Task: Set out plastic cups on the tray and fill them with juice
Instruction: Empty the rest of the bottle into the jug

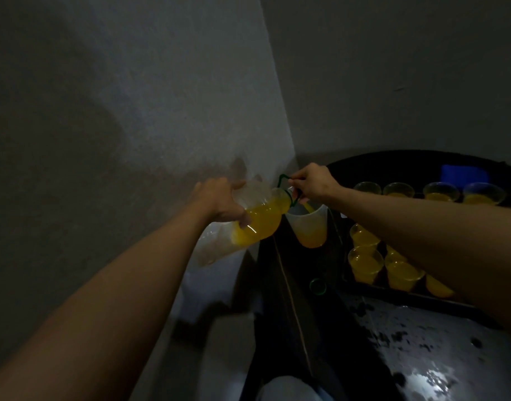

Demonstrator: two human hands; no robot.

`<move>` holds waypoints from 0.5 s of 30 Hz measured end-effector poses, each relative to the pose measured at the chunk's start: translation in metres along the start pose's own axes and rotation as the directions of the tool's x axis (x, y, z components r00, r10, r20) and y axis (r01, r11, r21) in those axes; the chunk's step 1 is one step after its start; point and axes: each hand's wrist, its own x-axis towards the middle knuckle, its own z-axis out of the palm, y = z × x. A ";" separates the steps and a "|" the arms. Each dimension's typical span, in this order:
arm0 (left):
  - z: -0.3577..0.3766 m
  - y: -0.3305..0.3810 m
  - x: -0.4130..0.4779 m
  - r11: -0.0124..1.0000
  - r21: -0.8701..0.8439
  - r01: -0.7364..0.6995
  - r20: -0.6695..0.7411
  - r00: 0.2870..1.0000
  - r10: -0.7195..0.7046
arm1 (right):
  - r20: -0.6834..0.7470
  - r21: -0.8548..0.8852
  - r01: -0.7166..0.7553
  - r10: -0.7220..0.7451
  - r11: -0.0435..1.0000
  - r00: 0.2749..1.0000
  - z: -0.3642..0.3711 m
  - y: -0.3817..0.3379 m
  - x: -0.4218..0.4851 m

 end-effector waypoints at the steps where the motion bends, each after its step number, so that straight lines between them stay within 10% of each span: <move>1: -0.001 0.000 0.000 1.000 0.000 -0.005 0.001 1.000 0.005 | -0.005 0.006 -0.004 0.004 1.000 1.000 0.000 0.000 0.000; 15: -0.011 0.004 0.002 0.999 0.044 -0.025 0.011 1.000 0.025 | -0.009 0.053 -0.023 0.024 0.998 1.000 0.000 0.002 0.001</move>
